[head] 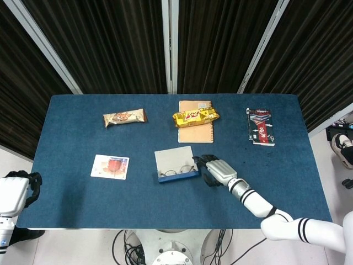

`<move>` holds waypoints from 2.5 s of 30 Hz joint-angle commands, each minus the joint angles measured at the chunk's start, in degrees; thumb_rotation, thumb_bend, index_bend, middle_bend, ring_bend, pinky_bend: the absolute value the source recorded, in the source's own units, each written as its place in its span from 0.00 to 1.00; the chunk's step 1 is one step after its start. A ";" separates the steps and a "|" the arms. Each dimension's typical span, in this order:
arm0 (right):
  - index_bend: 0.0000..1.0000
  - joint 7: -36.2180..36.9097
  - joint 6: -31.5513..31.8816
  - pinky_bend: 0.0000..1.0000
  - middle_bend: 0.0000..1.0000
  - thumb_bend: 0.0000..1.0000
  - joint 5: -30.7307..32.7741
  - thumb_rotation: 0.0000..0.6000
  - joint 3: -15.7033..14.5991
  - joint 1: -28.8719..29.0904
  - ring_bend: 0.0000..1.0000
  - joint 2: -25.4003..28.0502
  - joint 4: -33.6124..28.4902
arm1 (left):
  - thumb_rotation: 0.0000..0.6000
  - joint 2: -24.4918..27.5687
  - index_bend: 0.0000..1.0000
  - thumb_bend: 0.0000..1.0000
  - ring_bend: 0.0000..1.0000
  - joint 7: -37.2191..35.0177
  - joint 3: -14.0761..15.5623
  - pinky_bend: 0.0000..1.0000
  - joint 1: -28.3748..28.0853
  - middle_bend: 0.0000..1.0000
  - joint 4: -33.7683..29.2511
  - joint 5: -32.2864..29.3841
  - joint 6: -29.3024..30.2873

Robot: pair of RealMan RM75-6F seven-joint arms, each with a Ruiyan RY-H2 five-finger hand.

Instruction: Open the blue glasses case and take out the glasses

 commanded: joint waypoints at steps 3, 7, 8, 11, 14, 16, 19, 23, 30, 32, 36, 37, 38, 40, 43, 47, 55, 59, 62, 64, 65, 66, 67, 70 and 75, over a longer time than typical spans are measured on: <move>0.00 -3.76 2.55 0.00 0.26 0.64 -0.94 1.00 -0.95 -0.65 0.00 2.90 -5.28 | 1.00 0.10 0.67 0.58 0.45 -0.53 0.03 0.45 -0.03 0.63 0.14 0.11 -0.07; 0.00 -5.77 7.01 0.00 0.29 0.64 -2.09 1.00 -1.48 -2.73 0.00 6.01 -9.91 | 1.00 0.15 0.67 0.58 0.45 -0.73 0.07 0.45 -0.10 0.63 0.20 0.27 -0.15; 0.00 -6.35 7.49 0.00 0.29 0.64 -2.13 1.00 -1.55 -2.89 0.00 6.40 -10.50 | 1.00 0.16 0.67 0.58 0.45 -0.71 0.07 0.45 -0.12 0.63 0.17 0.28 -0.16; 0.00 -7.42 7.34 0.00 0.28 0.64 -1.65 1.00 -1.33 -2.47 0.00 6.11 -10.93 | 1.00 0.14 0.67 0.58 0.45 -0.54 0.08 0.45 -0.10 0.63 0.10 0.29 -0.12; 0.00 -8.53 5.41 0.00 0.26 0.63 -0.85 1.00 -1.04 -0.92 0.00 4.31 -9.25 | 1.00 0.12 0.67 0.58 0.45 -0.42 0.07 0.45 -0.06 0.63 0.07 0.22 -0.06; 0.00 -9.30 4.52 0.00 0.25 0.63 -0.34 1.00 -0.68 0.12 0.00 2.66 -7.57 | 1.00 0.11 0.67 0.58 0.45 -0.38 0.06 0.45 -0.04 0.63 0.07 0.17 -0.04; 0.00 -10.21 3.85 0.00 0.25 0.63 0.10 1.00 -0.28 1.23 0.00 0.71 -5.51 | 1.00 0.08 0.67 0.58 0.45 -0.35 0.04 0.45 -0.04 0.63 0.08 0.13 -0.05; 0.00 -11.09 2.66 0.00 0.25 0.63 0.29 1.00 -0.75 2.07 0.00 0.01 -4.92 | 1.00 0.09 0.67 0.58 0.45 -0.34 0.02 0.45 -0.07 0.63 0.05 0.08 -0.10; 0.00 -10.83 3.43 0.00 0.27 0.63 -3.64 1.00 -4.58 -0.01 0.00 3.73 -11.04 | 1.00 0.11 0.67 0.58 0.45 -0.40 0.05 0.45 -0.11 0.63 0.08 0.14 -0.16; 0.00 -10.28 3.54 0.00 0.27 0.63 -5.66 1.00 -5.68 -0.54 0.00 4.36 -12.77 | 1.00 0.09 0.67 0.58 0.45 -0.30 0.04 0.45 -0.11 0.63 0.05 0.17 -0.13; 0.00 -9.75 3.43 0.00 0.27 0.63 -10.04 1.00 -7.08 -0.62 0.00 3.99 -14.80 | 1.00 0.05 0.67 0.58 0.45 -0.09 0.06 0.45 -0.04 0.63 0.00 0.17 0.00; 0.00 -9.69 3.32 0.00 0.26 0.63 -10.75 1.00 -7.11 -0.45 0.00 3.90 -15.08 | 1.00 0.05 0.67 0.58 0.45 -0.07 0.06 0.45 -0.02 0.63 0.00 0.15 0.02; 0.00 -9.69 3.38 0.00 0.26 0.63 -11.32 1.00 -6.96 -0.28 0.00 3.85 -15.29 | 1.00 0.05 0.67 0.58 0.45 -0.08 0.05 0.45 -0.01 0.63 0.00 0.13 0.03; 0.00 -9.82 4.25 0.00 0.26 0.63 -11.87 1.00 -5.91 0.00 0.00 3.88 -15.58 | 1.00 0.04 0.67 0.58 0.45 -0.11 0.05 0.45 -0.02 0.63 0.04 0.13 0.02; 0.00 -10.46 6.02 0.00 0.26 0.63 -11.37 1.00 -3.25 0.62 0.00 2.84 -14.88 | 1.00 0.03 0.67 0.58 0.45 -0.07 0.03 0.45 -0.06 0.63 0.05 0.10 -0.05; 0.00 -10.41 2.95 0.00 0.26 0.65 -7.85 1.00 0.79 4.38 0.00 -1.16 -11.00 | 1.00 0.02 0.67 0.58 0.45 0.14 0.02 0.45 -0.05 0.63 -0.04 0.04 -0.03; 0.00 -12.91 -3.85 0.00 0.25 0.68 -0.47 1.00 4.84 12.33 0.00 -10.01 0.34 | 1.00 0.02 0.67 0.58 0.45 -0.10 -0.03 0.45 -0.05 0.63 0.06 -0.08 -0.09; 0.00 -14.83 -5.52 0.00 0.26 0.69 2.29 1.00 4.65 14.66 0.00 -11.42 3.43 | 1.00 0.07 0.67 0.58 0.45 -0.28 -0.01 0.45 -0.06 0.63 0.08 -0.05 -0.11; 0.00 -17.15 -5.36 0.00 0.28 0.69 4.29 1.00 3.51 15.15 0.00 -10.57 3.82 | 1.00 0.09 0.67 0.58 0.45 -0.39 0.01 0.45 -0.07 0.63 0.12 0.00 -0.12; 0.00 -18.84 -4.22 0.00 0.30 0.69 6.08 1.00 2.54 14.82 0.00 -9.16 3.07 | 1.00 0.10 0.67 0.58 0.45 -0.44 0.00 0.45 -0.08 0.63 0.12 0.00 -0.15; 0.00 -19.48 -3.54 0.00 0.30 0.69 6.81 1.00 2.10 14.51 0.00 -8.34 2.48 | 1.00 0.11 0.67 0.58 0.45 -0.45 0.01 0.45 -0.08 0.63 0.12 0.03 -0.13; 0.00 -20.21 -2.58 0.00 0.31 0.69 7.72 1.00 1.52 14.01 0.00 -7.13 1.51 | 1.00 0.10 0.67 0.58 0.45 -0.42 0.03 0.45 -0.08 0.63 0.13 0.07 -0.12; 0.00 -20.66 -1.83 0.00 0.31 0.69 8.32 1.00 1.07 13.56 0.00 -6.14 0.71 | 1.00 0.09 0.67 0.58 0.45 -0.39 0.03 0.45 -0.09 0.63 0.12 0.08 -0.13; 0.00 -21.81 0.68 0.00 0.32 0.69 9.76 1.00 -0.76 11.67 0.00 -2.63 -2.06 | 1.00 0.09 0.67 0.58 0.45 -0.29 0.03 0.45 -0.08 0.63 0.04 0.08 -0.11; 0.00 -20.72 3.45 0.00 0.33 0.69 10.04 1.00 -3.97 7.68 0.00 3.68 -6.96 | 1.00 0.11 0.67 0.58 0.45 -0.21 0.05 0.45 -0.05 0.63 -0.03 0.11 -0.06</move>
